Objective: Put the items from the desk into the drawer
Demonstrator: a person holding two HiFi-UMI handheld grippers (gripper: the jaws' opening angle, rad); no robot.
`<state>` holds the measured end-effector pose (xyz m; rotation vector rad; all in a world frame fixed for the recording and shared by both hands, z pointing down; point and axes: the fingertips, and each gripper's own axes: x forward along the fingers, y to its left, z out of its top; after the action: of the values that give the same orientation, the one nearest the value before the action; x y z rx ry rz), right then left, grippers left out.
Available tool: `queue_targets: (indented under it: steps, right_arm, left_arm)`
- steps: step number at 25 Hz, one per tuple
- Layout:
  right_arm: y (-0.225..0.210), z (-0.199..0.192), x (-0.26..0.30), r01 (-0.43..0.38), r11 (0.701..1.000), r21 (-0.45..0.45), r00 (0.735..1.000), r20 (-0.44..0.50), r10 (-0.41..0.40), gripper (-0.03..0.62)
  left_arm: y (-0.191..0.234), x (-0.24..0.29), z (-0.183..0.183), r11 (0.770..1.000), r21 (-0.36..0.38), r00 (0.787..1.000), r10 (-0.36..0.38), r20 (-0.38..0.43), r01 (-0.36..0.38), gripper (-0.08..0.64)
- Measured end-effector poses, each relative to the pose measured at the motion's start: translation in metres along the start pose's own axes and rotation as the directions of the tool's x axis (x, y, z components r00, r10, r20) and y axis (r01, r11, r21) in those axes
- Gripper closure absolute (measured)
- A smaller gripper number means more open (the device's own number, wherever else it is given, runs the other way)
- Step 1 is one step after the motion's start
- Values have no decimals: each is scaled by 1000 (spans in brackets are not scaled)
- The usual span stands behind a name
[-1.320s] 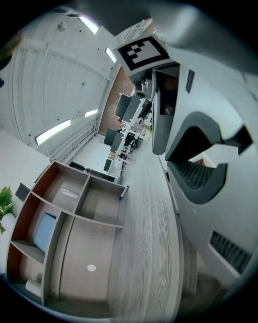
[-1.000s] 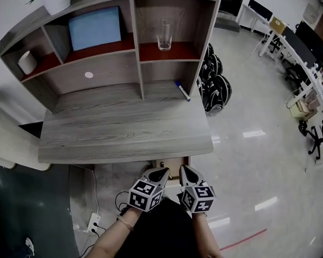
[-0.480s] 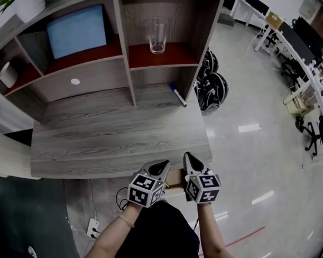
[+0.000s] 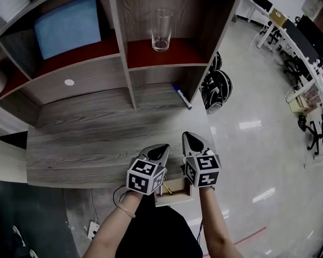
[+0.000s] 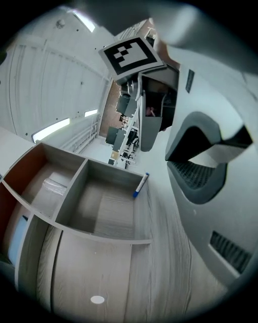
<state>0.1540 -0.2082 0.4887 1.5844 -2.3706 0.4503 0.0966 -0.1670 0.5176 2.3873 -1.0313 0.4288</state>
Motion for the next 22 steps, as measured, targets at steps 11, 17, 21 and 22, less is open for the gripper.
queue_targets:
  steps: [11, 17, 21, 22]
  right_arm:
    - [-33, 11, 75, 41, 985, -170, 996, -69, -53, 555]
    - [-53, 2, 109, 61, 978, -201, 991, -108, -84, 545]
    - [-62, 5, 132, 84, 970, -229, 987, -116, -113, 531]
    - [-64, 5, 136, 91, 968, -236, 985, -120, -122, 528]
  left_arm:
    - [35, 47, 20, 1000, 27, 1000, -8, -12, 8, 534]
    - [46, 63, 22, 999, 33, 999, -31, -26, 32, 534]
    - [59, 70, 21, 999, 24, 999, -35, -35, 36, 533]
    - [61, 71, 21, 999, 19, 999, -37, -36, 38, 533]
